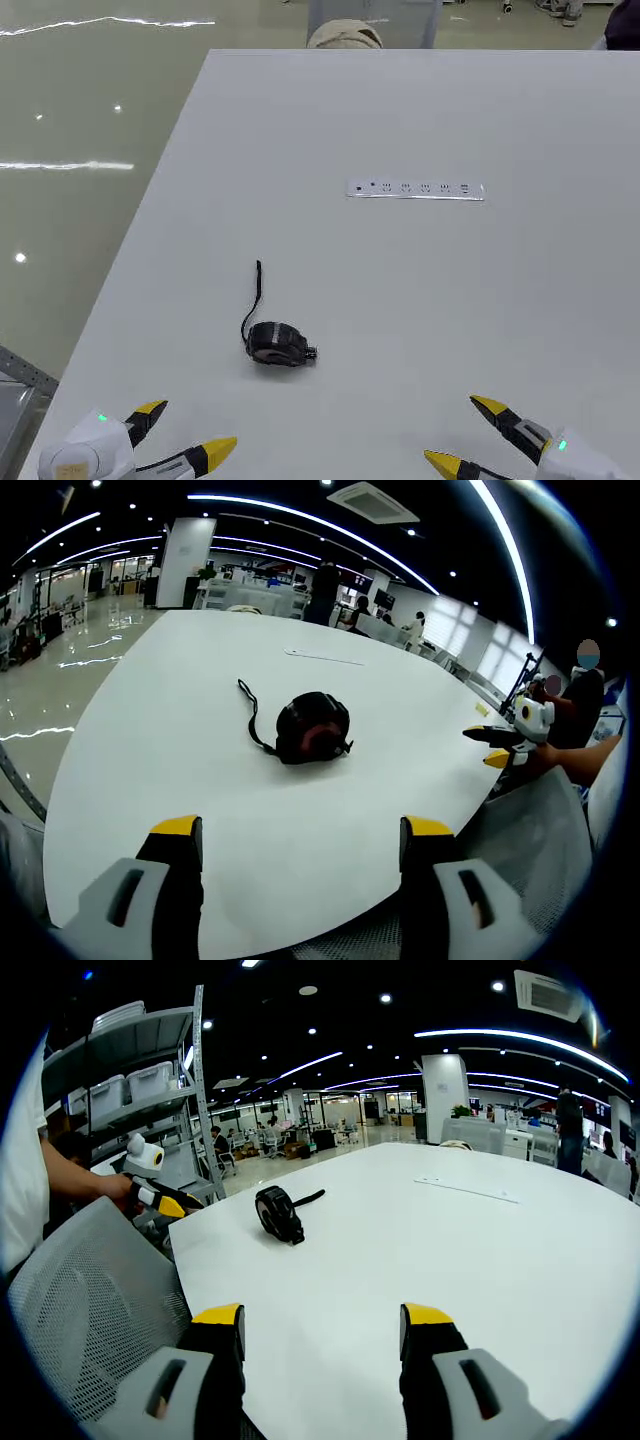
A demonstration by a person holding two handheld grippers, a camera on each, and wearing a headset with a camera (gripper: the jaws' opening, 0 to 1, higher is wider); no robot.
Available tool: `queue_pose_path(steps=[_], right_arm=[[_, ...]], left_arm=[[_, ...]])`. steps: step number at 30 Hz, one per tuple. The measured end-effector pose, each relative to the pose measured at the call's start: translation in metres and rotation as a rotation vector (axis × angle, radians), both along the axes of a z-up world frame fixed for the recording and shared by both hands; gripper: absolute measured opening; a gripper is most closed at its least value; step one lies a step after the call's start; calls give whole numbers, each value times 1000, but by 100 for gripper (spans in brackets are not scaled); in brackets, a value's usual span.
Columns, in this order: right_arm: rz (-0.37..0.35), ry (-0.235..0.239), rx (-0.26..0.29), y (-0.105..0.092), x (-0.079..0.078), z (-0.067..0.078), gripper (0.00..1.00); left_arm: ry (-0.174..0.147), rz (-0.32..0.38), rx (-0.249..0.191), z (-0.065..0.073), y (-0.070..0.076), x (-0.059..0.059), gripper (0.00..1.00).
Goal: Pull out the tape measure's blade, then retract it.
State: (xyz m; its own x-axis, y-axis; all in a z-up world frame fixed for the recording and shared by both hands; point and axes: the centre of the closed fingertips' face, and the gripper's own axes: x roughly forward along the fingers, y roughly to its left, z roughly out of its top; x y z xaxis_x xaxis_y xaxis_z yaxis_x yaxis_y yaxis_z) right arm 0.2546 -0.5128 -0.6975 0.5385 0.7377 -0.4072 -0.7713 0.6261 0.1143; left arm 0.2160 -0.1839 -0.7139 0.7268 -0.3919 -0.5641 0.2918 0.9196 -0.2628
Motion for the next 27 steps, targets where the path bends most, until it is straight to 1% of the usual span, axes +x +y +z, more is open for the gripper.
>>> queue_pose_path(steps=[2, 7, 14, 16, 21, 27], right_arm=[[-1, 0, 0, -1, -1, 1, 64], [-12, -21, -2, -6, -1, 8, 64], [-27, -28, -1, -9, -2, 10, 64], [-30, -29, -3, -10, -3, 10, 64], [-41, -24, 4, -12, -5, 8, 64], [-47, -29, 8, -12, -5, 11, 64]], left_arm=[[0, -2, 0, -1, 0, 0, 79], [-8, -9, -9, 3, -4, 1, 79], [-23, -10, -20, 5, -7, 4, 80], [-19, -13, -17, 5, -8, 4, 79], [-23, -13, -24, 5, -8, 4, 79], [-17, -8, -30, 5, -9, 3, 79]])
